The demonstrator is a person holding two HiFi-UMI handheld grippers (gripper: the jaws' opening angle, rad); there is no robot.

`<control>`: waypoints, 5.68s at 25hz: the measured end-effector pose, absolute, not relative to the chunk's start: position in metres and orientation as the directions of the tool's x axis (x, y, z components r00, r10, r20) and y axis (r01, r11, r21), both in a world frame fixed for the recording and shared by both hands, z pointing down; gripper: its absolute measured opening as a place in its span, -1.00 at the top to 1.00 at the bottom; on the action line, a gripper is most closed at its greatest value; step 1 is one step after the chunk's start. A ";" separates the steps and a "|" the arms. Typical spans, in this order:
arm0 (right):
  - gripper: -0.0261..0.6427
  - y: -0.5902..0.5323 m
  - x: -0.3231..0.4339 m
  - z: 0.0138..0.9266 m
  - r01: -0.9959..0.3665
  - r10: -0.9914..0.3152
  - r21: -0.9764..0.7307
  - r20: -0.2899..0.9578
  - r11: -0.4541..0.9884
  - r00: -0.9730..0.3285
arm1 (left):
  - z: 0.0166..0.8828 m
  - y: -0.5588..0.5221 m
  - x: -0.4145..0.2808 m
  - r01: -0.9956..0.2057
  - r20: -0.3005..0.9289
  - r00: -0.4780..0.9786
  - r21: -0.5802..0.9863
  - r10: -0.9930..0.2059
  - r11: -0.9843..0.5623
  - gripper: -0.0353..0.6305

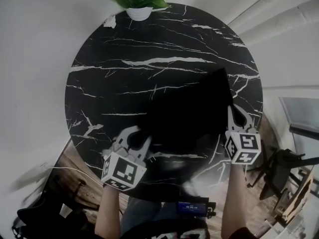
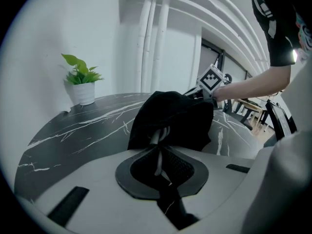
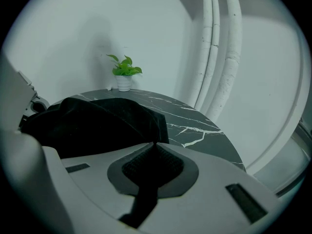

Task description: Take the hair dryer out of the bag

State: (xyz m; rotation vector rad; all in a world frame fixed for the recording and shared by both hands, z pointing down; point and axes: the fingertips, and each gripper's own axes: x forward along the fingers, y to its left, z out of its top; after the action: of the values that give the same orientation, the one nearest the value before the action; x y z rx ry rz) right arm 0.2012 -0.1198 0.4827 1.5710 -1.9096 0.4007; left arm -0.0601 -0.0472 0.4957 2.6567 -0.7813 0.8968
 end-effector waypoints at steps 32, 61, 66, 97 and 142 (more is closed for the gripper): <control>0.85 -0.118 0.199 0.510 -0.948 -0.713 0.171 0.697 0.270 -0.077 | 0.498 0.013 -0.103 -0.570 0.655 0.642 0.061 -0.398 -0.819 0.79; 0.84 -0.114 0.190 0.501 -0.929 -0.723 0.205 0.685 0.308 -0.088 | 0.494 0.032 -0.128 -0.604 0.661 0.608 0.024 -0.441 -0.797 0.62; 0.47 -0.105 0.152 0.460 -0.934 -0.758 0.068 0.606 0.350 -0.240 | 0.478 0.012 -0.131 -0.657 0.634 0.582 -0.003 -0.509 -0.754 0.20; 0.86 -0.138 0.080 0.510 -0.832 -0.563 0.022 0.747 0.554 -0.355 | 0.494 -0.003 -0.077 -0.559 0.674 0.649 0.106 -0.354 -0.822 0.25; 0.86 -0.137 0.082 0.510 -0.856 -0.581 0.015 0.740 0.517 -0.338 | 0.496 0.105 -0.135 -0.597 0.727 0.630 0.231 -0.271 -0.768 0.27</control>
State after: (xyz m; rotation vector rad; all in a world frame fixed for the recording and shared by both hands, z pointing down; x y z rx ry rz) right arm 0.0824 -0.1375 0.5104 1.1676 -2.0528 0.4983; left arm -0.1346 0.1049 0.4963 2.3976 -0.6838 0.9631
